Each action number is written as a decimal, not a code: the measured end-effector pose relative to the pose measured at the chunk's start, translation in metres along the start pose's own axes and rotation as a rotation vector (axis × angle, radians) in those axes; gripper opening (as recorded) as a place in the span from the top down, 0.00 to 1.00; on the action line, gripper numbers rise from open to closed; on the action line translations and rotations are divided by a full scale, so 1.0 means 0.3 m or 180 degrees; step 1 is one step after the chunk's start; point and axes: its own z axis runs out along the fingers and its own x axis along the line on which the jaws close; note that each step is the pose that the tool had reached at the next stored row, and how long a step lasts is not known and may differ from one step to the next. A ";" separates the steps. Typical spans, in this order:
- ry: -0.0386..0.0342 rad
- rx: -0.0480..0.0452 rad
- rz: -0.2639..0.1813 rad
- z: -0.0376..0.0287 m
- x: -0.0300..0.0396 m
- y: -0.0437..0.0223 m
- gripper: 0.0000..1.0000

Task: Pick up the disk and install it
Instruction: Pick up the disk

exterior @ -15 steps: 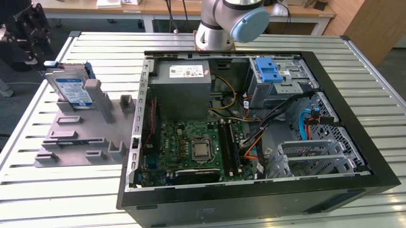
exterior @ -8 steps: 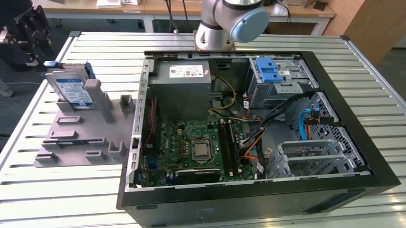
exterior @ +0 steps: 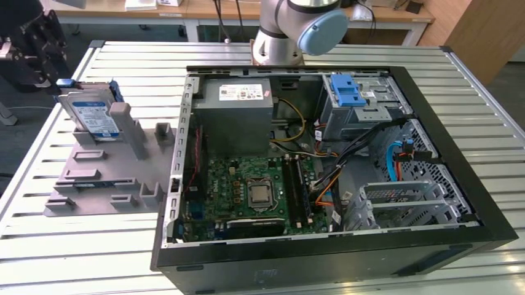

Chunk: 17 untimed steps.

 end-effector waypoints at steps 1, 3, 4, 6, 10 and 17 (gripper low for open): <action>0.0000 0.0000 0.0000 0.003 -0.001 0.001 0.41; 0.0000 0.0002 0.0000 0.009 -0.003 0.003 0.41; 0.0000 0.0002 0.0000 0.013 -0.003 0.004 0.41; 0.0000 0.0006 0.0000 0.021 -0.004 0.005 0.41; 0.0000 0.0013 -0.0001 0.035 -0.006 0.006 0.41; 0.0000 0.0014 0.0000 0.056 -0.009 0.006 0.41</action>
